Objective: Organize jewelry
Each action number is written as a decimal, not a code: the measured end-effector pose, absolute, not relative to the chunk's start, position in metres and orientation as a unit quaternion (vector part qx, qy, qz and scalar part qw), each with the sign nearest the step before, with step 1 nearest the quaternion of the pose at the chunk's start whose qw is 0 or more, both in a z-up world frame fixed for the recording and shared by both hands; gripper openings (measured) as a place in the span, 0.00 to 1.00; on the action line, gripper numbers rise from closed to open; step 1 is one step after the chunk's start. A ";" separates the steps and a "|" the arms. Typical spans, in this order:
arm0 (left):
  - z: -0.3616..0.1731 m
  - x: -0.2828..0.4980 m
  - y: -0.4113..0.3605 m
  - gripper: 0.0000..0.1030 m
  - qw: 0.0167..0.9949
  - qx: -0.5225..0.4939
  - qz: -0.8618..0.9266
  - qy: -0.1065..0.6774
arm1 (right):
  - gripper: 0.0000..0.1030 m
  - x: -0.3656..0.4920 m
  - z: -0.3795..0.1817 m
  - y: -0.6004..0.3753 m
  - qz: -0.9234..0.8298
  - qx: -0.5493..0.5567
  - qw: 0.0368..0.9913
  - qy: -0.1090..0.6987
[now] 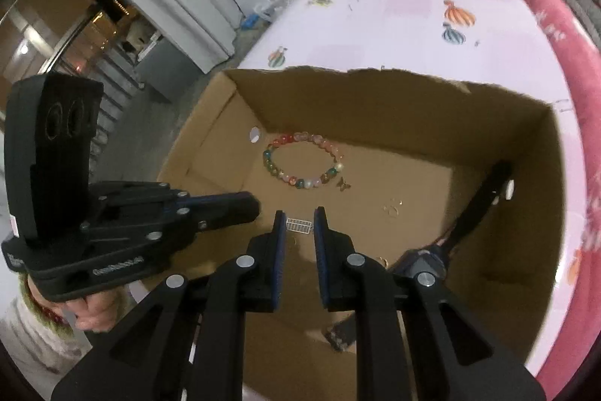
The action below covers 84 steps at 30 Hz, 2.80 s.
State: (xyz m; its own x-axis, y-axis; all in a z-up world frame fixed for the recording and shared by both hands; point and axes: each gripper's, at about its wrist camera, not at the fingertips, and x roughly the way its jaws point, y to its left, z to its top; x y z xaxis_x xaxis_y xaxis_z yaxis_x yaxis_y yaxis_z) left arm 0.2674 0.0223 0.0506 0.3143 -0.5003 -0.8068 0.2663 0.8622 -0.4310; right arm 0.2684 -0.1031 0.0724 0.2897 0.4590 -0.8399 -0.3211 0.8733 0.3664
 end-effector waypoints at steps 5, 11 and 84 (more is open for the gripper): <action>0.038 0.283 0.021 0.01 0.798 -0.105 -0.206 0.557 | 0.15 0.279 0.056 -0.099 0.227 0.079 0.782 0.574; 0.037 0.284 0.028 0.06 0.806 -0.101 -0.195 0.550 | 0.17 0.281 0.060 -0.099 0.215 0.078 0.793 0.565; -0.034 0.068 -0.038 0.01 0.856 0.176 -0.289 0.392 | 0.39 0.044 -0.015 -0.199 0.149 0.165 0.865 0.450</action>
